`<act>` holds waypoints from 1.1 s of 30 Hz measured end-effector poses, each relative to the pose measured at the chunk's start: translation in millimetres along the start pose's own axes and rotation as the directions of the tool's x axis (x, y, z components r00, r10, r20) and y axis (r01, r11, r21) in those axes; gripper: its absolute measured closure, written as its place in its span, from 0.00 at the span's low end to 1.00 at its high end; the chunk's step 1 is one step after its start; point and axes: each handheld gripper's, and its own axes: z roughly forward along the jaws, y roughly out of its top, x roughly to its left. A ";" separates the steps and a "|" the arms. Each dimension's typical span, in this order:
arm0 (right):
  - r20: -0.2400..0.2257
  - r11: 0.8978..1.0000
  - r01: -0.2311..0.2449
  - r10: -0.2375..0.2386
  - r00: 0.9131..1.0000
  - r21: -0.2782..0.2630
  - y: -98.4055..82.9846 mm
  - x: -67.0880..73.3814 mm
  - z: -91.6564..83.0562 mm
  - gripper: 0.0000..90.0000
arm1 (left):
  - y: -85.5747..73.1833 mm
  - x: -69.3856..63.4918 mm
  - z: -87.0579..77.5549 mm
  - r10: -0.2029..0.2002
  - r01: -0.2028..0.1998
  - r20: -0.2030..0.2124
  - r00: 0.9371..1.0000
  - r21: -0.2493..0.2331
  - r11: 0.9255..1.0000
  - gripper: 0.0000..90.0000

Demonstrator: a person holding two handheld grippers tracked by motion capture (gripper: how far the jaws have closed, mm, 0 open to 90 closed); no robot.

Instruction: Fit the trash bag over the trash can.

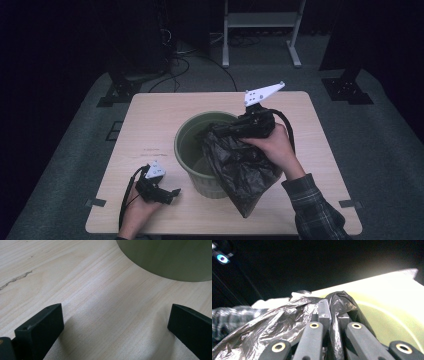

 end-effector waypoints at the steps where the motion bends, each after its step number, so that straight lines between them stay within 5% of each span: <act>1: 0.013 1.000 -0.002 0.001 1.000 0.011 -2.4 -1.2 -2.1 0.97 | 0.0 0.0 0.0 0.000 0.000 0.000 1.000 0.000 1.000 0.00; 13: 0.122 0.997 -0.016 0.007 0.993 0.076 -20.2 -16.3 -10.9 0.93 | 0.0 0.0 0.0 0.000 0.000 0.000 1.000 0.000 1.000 0.00; 22: 0.197 0.991 -0.012 -0.015 0.980 0.132 -25.7 -7.9 -15.0 0.42 | 0.0 0.0 0.0 0.000 0.000 0.000 1.000 0.000 1.000 0.00; 33: 0.254 0.998 -0.006 -0.008 0.967 0.055 -38.9 9.0 -59.3 0.34 | 0.0 0.0 0.0 0.000 0.000 0.000 1.000 0.000 1.000 0.00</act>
